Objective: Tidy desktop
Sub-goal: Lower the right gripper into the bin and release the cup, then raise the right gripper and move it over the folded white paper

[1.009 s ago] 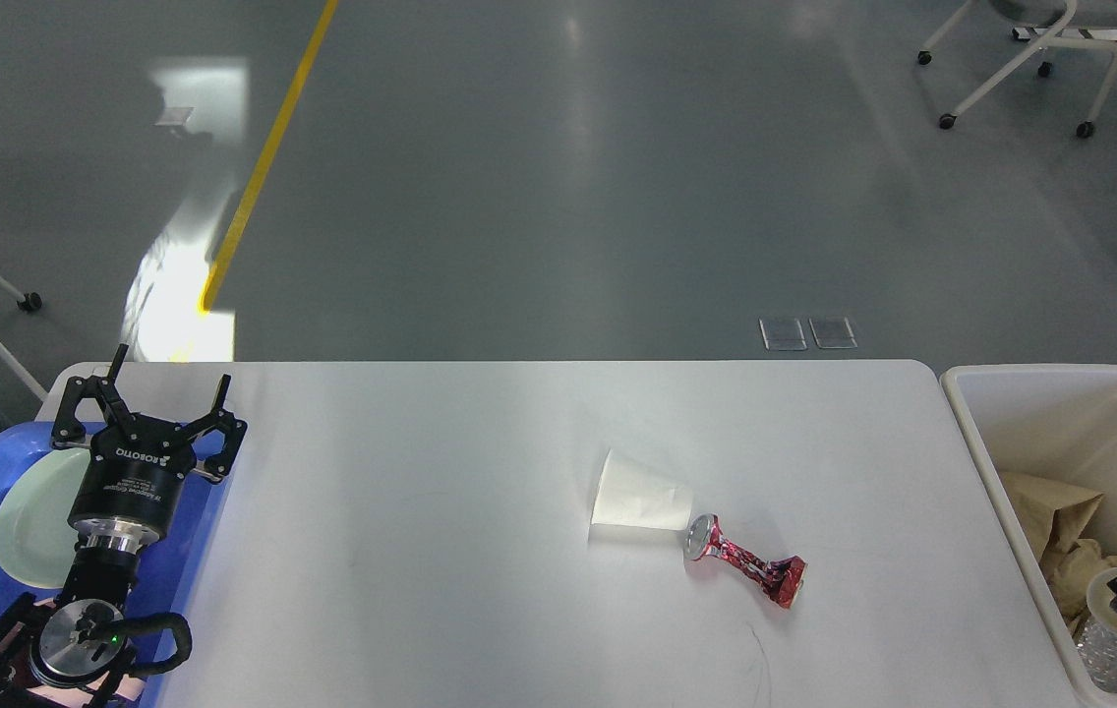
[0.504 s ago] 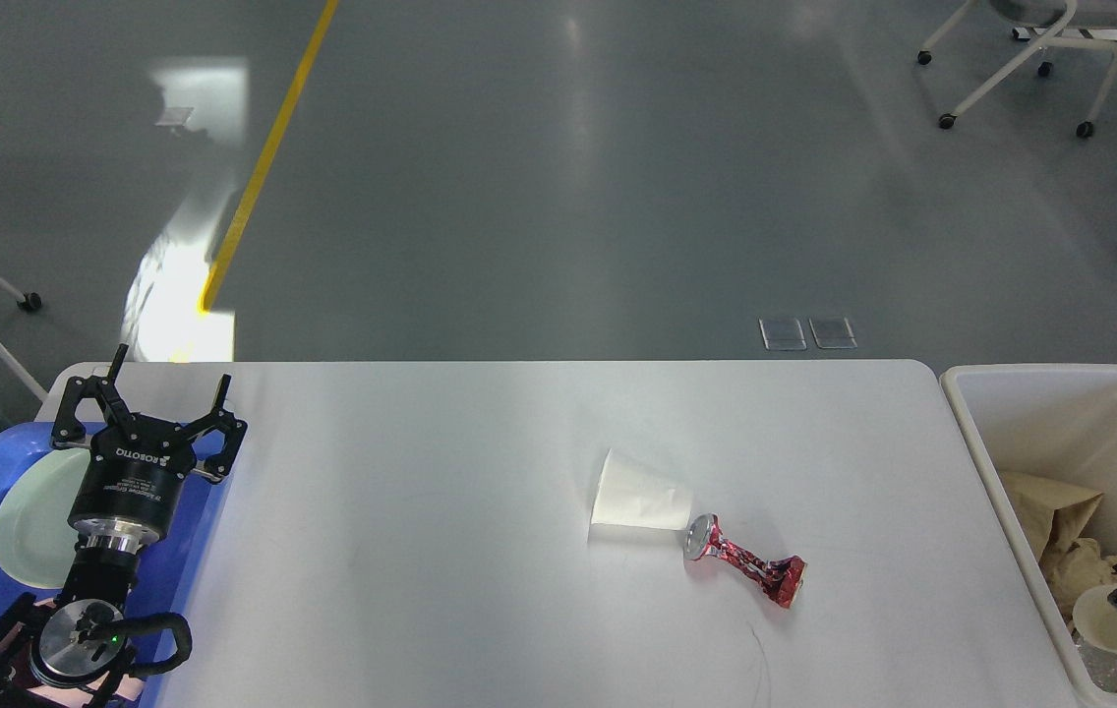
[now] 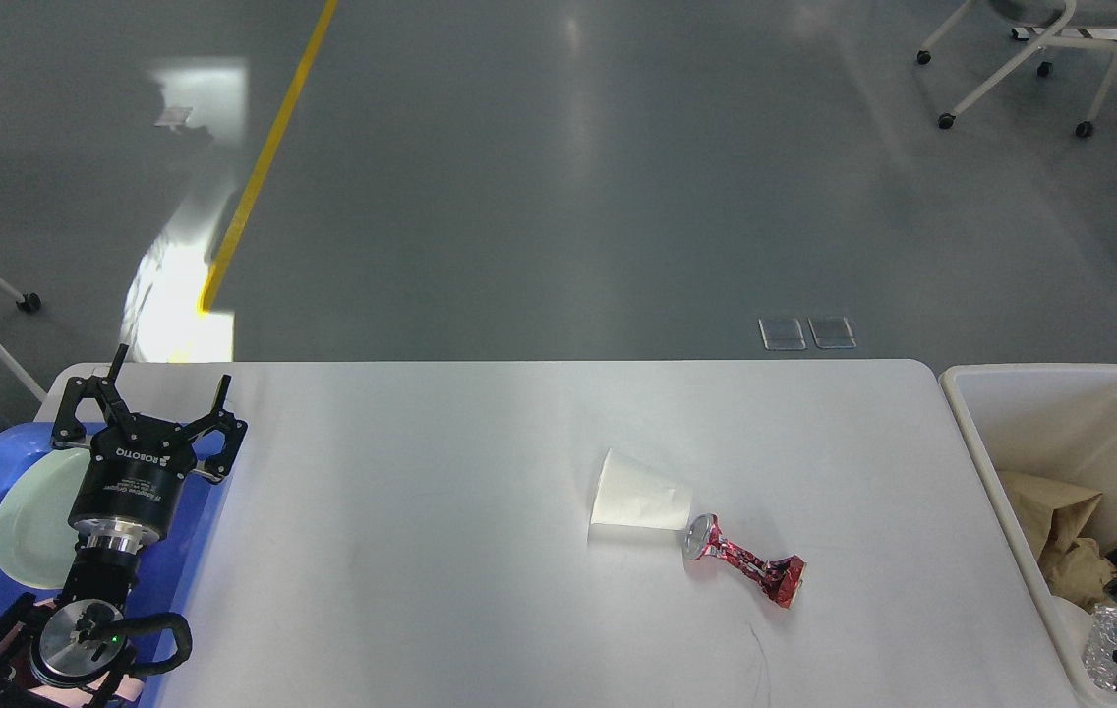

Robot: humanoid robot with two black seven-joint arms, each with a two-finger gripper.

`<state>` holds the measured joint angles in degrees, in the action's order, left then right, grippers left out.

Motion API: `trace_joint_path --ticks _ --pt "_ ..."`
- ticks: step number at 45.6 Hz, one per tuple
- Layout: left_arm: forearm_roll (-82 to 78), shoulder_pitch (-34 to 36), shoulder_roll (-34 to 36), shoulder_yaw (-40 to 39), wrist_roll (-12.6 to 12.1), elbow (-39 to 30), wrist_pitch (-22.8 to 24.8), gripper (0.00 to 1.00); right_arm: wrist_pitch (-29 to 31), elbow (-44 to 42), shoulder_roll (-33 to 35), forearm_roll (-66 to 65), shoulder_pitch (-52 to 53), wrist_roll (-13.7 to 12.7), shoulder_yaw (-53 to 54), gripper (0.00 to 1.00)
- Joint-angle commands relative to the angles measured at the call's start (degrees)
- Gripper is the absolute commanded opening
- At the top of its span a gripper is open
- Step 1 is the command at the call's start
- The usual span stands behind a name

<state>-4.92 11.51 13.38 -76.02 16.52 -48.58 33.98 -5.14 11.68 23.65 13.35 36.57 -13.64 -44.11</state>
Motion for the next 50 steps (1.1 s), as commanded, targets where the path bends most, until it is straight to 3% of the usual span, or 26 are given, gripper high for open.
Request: trace_joint_path --ticks 1,14,21,28,40,50 --pt "0.0 0.0 -0.02 0.0 0.0 -0.02 0.04 0.97 0.13 1.77 0.61 -0.17 2.1 -0.07 -0.19 1.0" --pt "0.0 0.0 -0.02 0.0 -0.09 -0.02 -0.05 0.97 0.3 19.07 6.67 -13.6 15.8 -0.77 -2.3 1.0" --pt "0.0 0.0 -0.02 0.0 -0.09 -0.02 0.04 0.97 5.21 29.62 10.54 -19.59 27.93 -2.27 -5.45 1.0" --pt "0.0 0.0 -0.02 0.0 -0.09 -0.02 -0.05 0.97 18.04 34.99 9.49 -19.77 41.55 -2.27 -13.8 1.0" --pt "0.0 0.0 -0.02 0.0 -0.09 -0.02 0.04 0.97 44.76 41.23 1.14 -19.42 63.7 -2.27 -21.37 1.0" --pt "0.0 0.0 -0.02 0.0 -0.09 -0.02 0.04 0.97 56.81 52.38 -4.66 -17.57 80.84 -2.36 -21.81 1.0"
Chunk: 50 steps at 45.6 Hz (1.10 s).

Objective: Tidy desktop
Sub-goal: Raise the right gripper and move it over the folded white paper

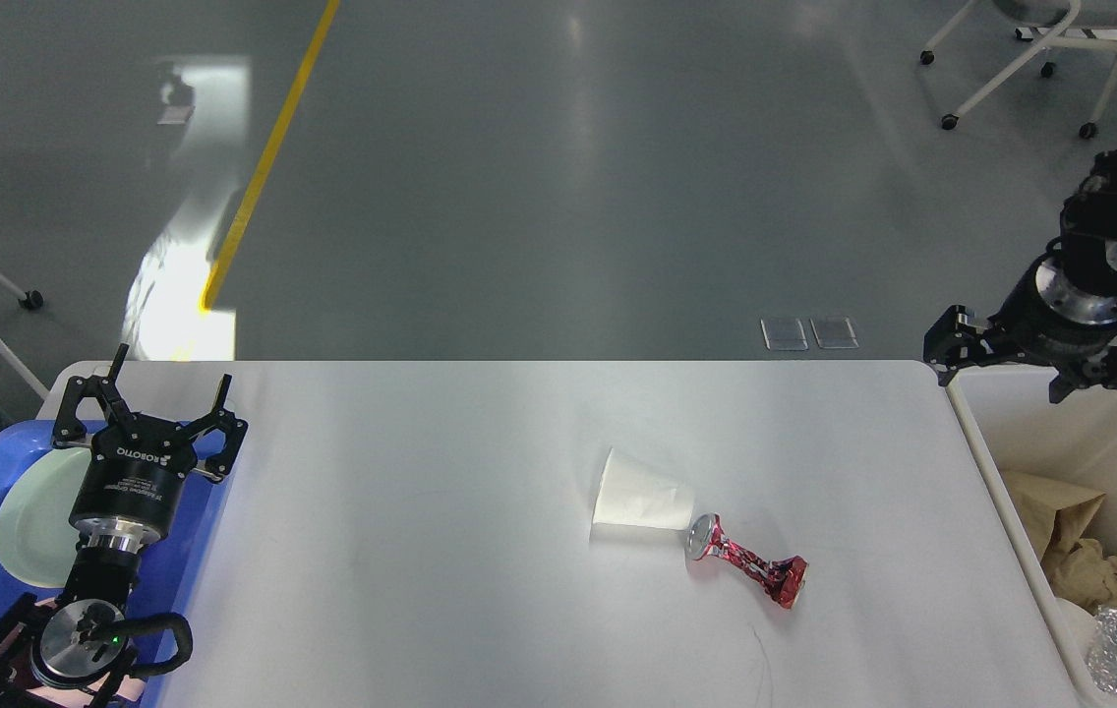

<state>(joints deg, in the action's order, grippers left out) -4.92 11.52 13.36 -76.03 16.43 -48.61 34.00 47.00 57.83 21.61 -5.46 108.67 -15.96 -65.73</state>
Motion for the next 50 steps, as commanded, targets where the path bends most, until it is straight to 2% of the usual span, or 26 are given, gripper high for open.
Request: trace_joint_path --ticks 1,7,12,20,30,38,50 --pt "0.0 0.0 0.0 0.0 0.01 0.01 0.01 0.97 5.02 7.46 -2.97 1.85 10.5 -0.03 -0.19 1.0" --pt "0.0 0.0 0.09 0.0 0.01 0.01 0.01 0.97 5.2 14.66 -4.03 8.7 20.34 -0.03 -1.24 1.0" --pt "0.0 0.0 0.0 0.0 0.09 0.09 -0.07 0.97 4.15 24.5 -6.49 11.97 30.36 -0.03 -1.42 1.0" --pt "0.0 0.0 0.0 0.0 0.1 0.09 0.01 0.97 1.69 33.04 -7.9 16.36 38.54 -0.03 -1.42 1.0" --pt "0.0 0.0 0.0 0.0 0.01 0.01 0.01 0.97 1.69 35.95 -7.99 19.35 39.43 -0.03 -1.95 1.0" --pt "0.0 0.0 0.09 0.0 0.01 0.01 0.01 0.97 1.95 36.12 -8.42 19.53 40.83 -0.03 -6.25 1.0" --pt "0.0 0.0 0.09 0.0 0.01 0.01 0.01 0.97 1.6 36.12 -9.39 21.63 42.07 -0.03 -5.64 1.0"
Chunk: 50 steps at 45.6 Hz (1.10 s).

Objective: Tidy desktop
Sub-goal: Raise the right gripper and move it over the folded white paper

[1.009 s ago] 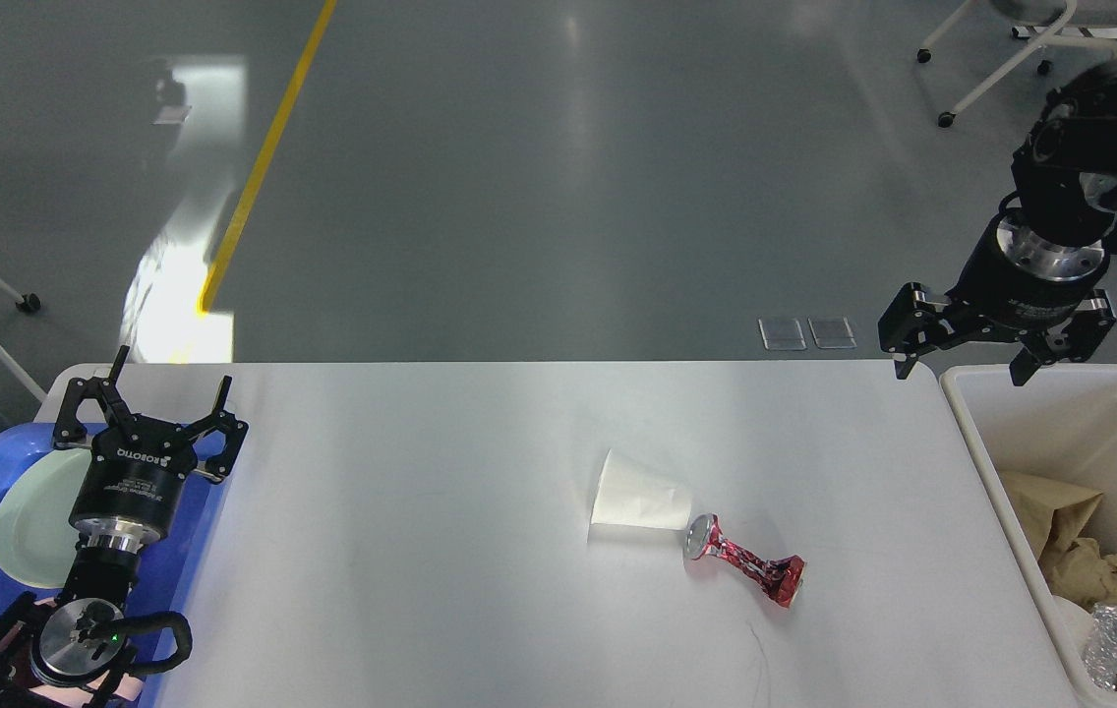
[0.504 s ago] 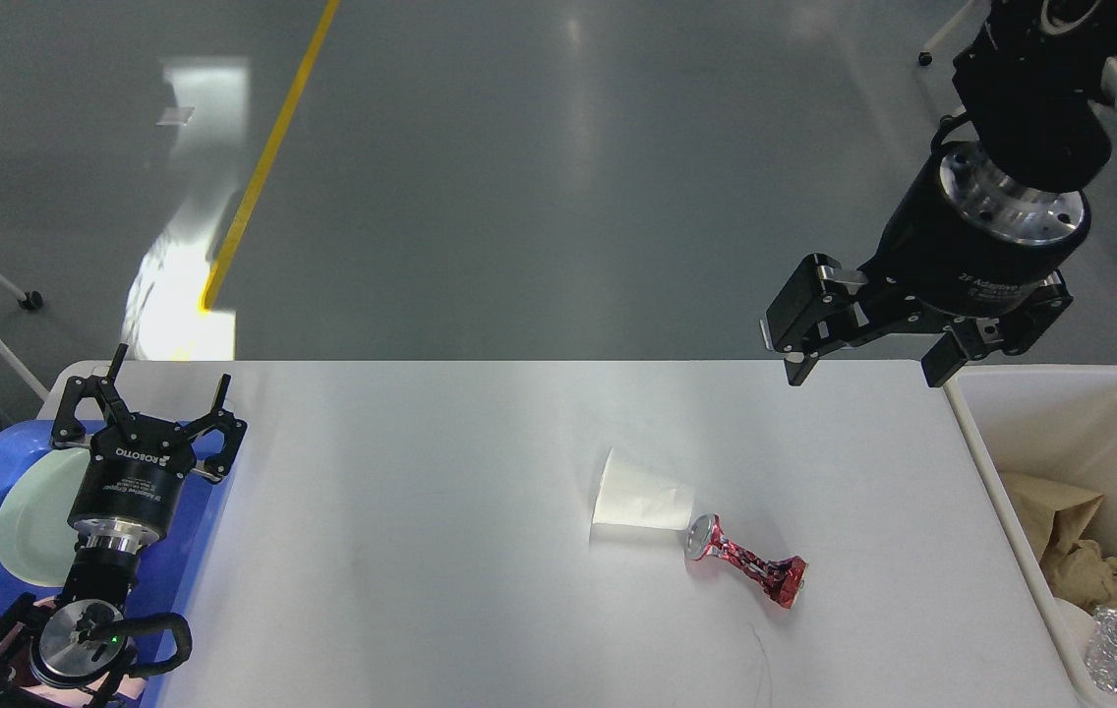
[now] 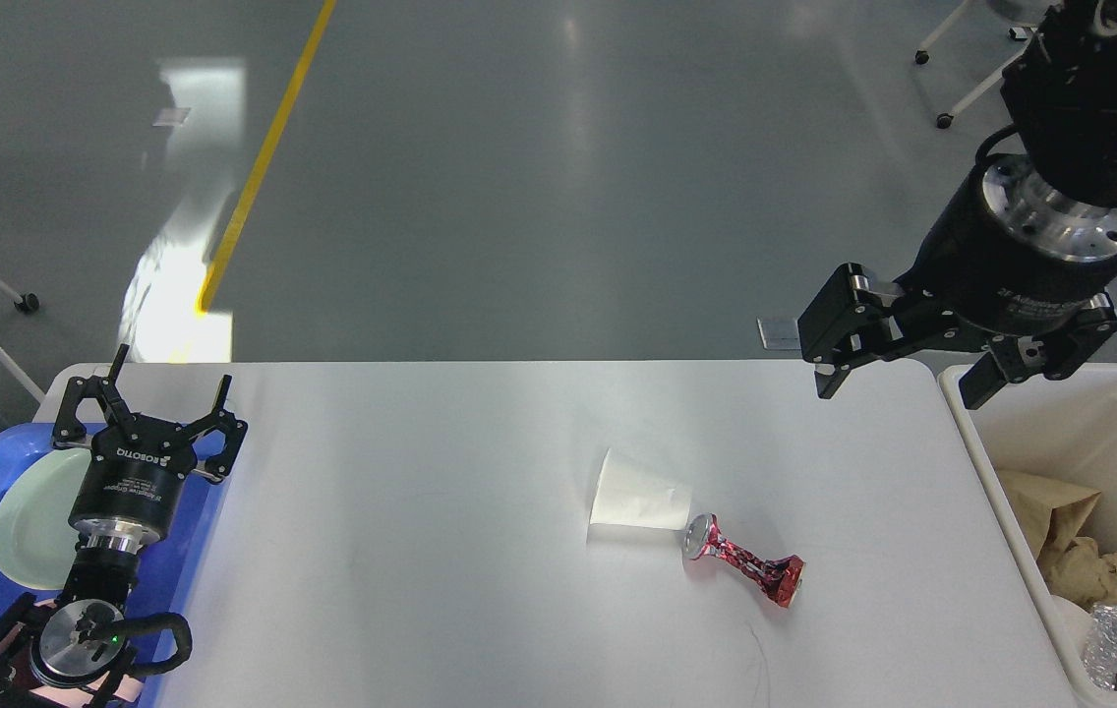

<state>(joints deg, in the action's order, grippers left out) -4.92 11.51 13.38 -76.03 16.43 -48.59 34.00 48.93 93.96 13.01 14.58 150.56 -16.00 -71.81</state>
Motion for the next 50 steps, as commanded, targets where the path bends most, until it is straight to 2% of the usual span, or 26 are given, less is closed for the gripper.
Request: trace_joint_path --ticks 1,11,20,24,41,50 --pt "0.0 0.0 -0.02 0.0 0.01 -0.01 0.02 0.97 -0.33 0.0 -1.05 1.94 0.17 0.0 0.53 1.0" --pt "0.0 0.0 -0.02 0.0 0.01 -0.01 0.02 0.97 -0.33 -0.44 -1.15 2.3 0.26 0.0 0.71 1.0" --pt "0.0 0.0 -0.02 0.0 0.01 -0.01 -0.07 0.97 -0.77 -4.12 -2.28 2.3 -1.32 0.44 0.88 1.0" --pt "0.0 0.0 -0.02 0.0 0.01 -0.01 -0.07 0.97 -2.52 -7.55 -4.92 2.38 -5.0 0.44 2.2 1.0" --pt "0.0 0.0 -0.02 0.0 0.01 -0.01 0.02 0.97 -17.11 -19.5 -11.34 1.24 -26.88 0.53 8.0 1.0" --pt "0.0 0.0 0.07 0.0 0.01 -0.01 -0.07 0.97 -18.88 -29.79 -14.33 -4.72 -39.1 0.88 13.53 1.0"
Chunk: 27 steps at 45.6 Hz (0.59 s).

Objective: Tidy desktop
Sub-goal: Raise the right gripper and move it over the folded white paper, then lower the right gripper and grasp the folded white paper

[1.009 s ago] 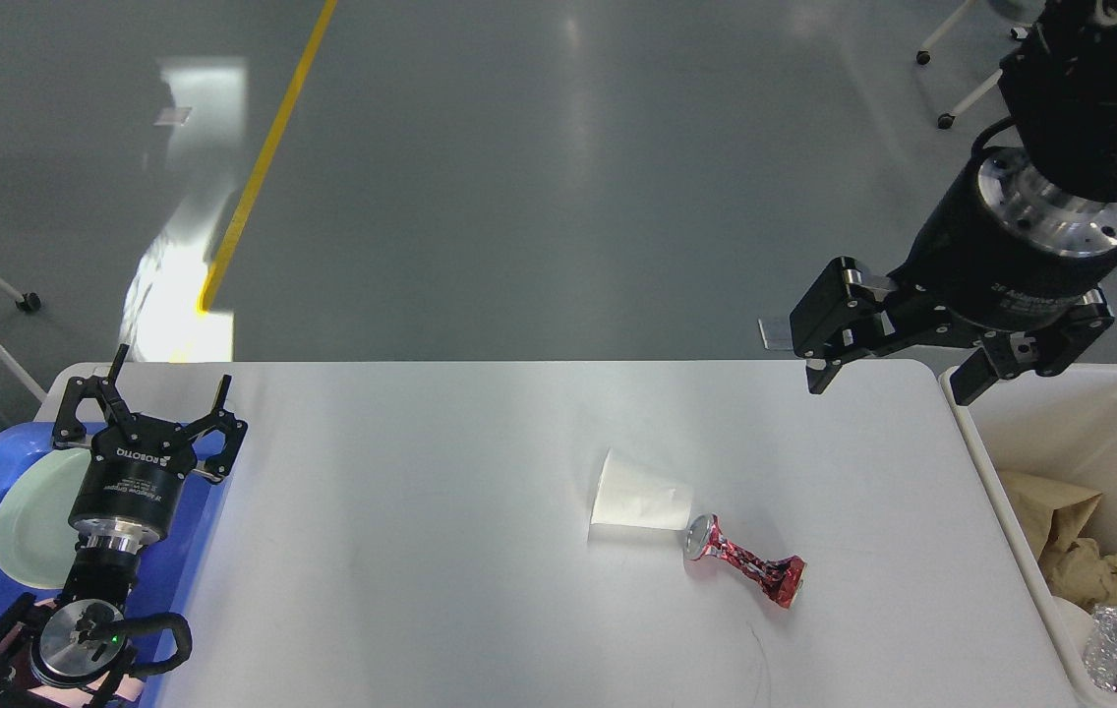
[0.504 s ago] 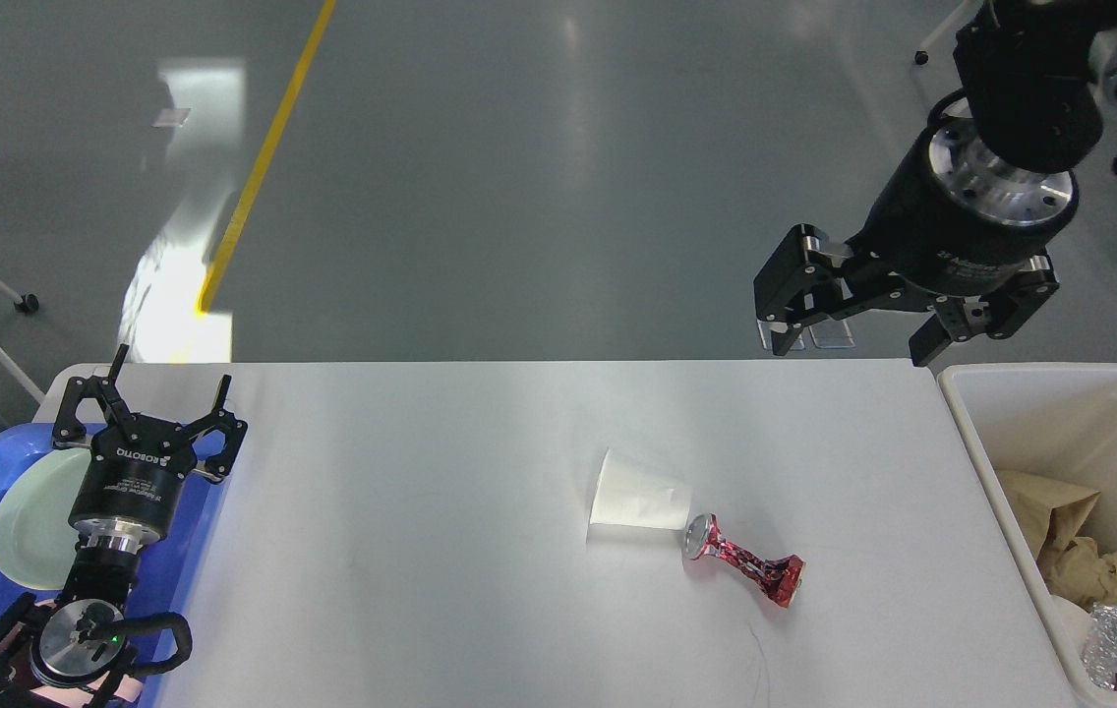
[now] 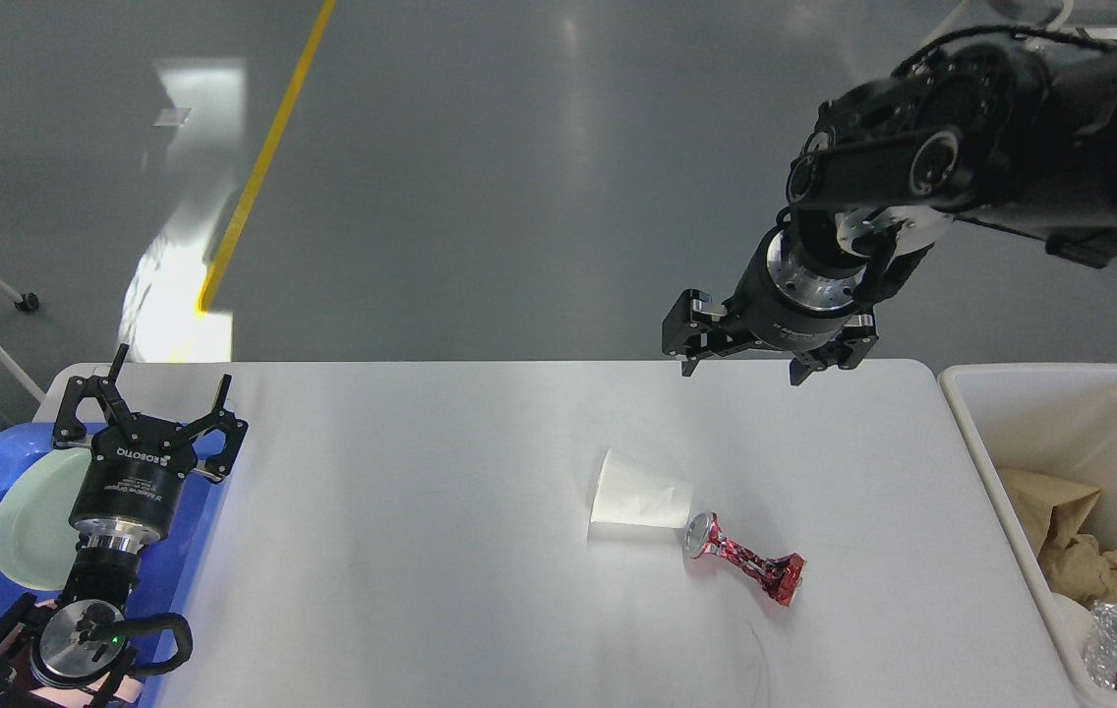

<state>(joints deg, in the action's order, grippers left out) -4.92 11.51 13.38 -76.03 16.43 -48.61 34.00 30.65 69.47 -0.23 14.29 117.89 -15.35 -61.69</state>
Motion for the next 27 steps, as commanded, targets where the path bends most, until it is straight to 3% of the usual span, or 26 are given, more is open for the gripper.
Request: trace_joint_path --ticks 1,17,27 --pt "0.0 0.0 -0.02 0.0 0.0 0.0 -0.07 0.97 -0.59 -6.18 -1.18 -6.01 -7.57 0.23 4.29 1.0" --pt "0.0 0.0 0.07 0.0 0.0 0.0 0.02 0.97 -1.91 -26.04 -5.66 -22.19 -30.77 0.41 11.95 1.0" --pt "0.0 0.0 -0.02 0.0 0.0 0.0 0.02 0.97 -4.37 -29.13 -6.8 -22.28 -36.06 0.41 12.03 1.0"
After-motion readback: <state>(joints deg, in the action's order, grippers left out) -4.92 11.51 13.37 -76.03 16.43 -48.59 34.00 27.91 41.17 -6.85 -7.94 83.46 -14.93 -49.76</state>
